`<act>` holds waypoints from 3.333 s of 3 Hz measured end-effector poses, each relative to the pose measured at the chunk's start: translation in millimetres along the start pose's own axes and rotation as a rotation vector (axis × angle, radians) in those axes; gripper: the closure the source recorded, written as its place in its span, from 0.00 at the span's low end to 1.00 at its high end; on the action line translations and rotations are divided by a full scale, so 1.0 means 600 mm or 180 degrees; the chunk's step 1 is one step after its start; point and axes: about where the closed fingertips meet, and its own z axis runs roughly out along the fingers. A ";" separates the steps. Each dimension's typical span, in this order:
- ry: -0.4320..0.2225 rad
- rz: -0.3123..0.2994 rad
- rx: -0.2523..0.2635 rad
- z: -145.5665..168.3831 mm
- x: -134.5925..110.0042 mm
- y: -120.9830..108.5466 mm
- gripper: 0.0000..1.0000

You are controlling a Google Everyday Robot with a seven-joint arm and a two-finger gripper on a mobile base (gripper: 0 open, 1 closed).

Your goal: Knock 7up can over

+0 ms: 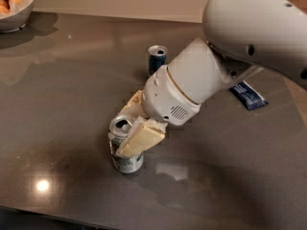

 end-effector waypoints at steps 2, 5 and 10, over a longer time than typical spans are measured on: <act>0.0526 -0.0014 0.0087 -0.078 0.017 -0.060 1.00; 0.1947 -0.0530 0.0249 -0.121 0.082 -0.100 1.00; 0.2681 -0.1180 -0.0387 -0.057 0.126 -0.069 0.00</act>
Offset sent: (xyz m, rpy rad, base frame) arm 0.0847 -0.0807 0.0384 -0.3882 -0.1475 -0.0268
